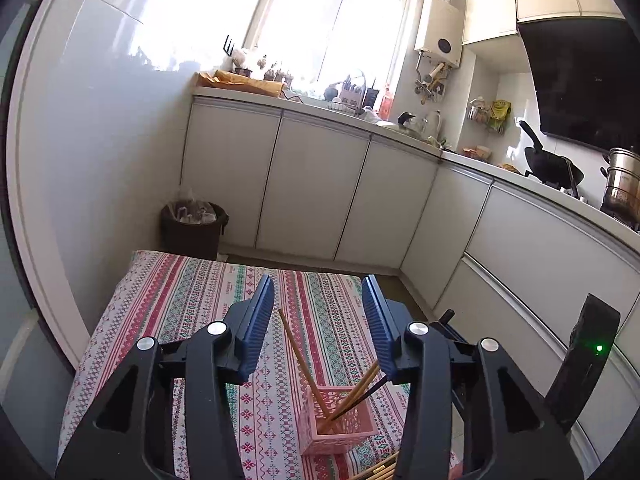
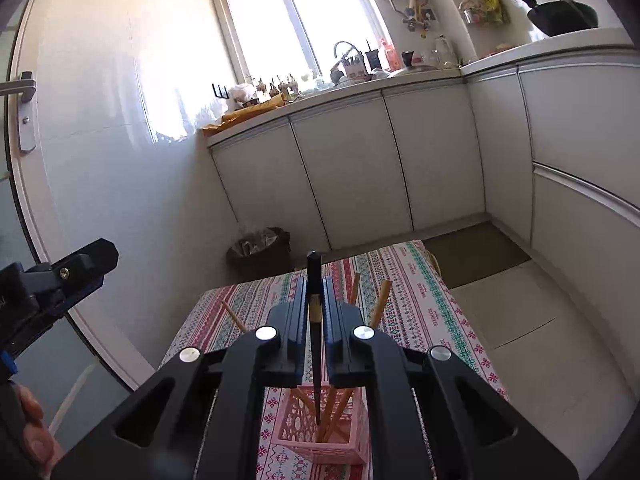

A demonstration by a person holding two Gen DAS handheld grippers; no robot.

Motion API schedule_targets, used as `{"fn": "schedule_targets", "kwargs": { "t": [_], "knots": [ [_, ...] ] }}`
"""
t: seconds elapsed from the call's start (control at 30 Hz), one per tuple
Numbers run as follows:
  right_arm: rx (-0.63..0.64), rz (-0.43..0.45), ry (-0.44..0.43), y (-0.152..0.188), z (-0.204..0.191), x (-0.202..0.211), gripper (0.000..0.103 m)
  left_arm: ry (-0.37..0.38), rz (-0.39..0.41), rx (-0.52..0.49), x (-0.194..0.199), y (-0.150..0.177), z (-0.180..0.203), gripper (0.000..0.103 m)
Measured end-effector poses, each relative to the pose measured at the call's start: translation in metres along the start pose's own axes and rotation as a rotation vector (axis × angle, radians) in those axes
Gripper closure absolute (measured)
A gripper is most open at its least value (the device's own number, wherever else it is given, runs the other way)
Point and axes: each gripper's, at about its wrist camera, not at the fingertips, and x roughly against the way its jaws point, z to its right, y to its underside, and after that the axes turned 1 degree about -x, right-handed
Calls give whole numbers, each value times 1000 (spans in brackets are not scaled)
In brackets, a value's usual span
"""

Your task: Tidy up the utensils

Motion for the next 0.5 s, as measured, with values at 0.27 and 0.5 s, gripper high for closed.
{"fn": "schedule_targets", "kwargs": {
  "t": [0.27, 0.5],
  "knots": [
    [0, 9, 5, 0, -5, 10, 64, -25, -26, 12, -3, 3, -7, 54],
    [-33, 20, 51, -3, 8, 25, 41, -28, -48, -21, -3, 9, -2, 37]
  ]
}}
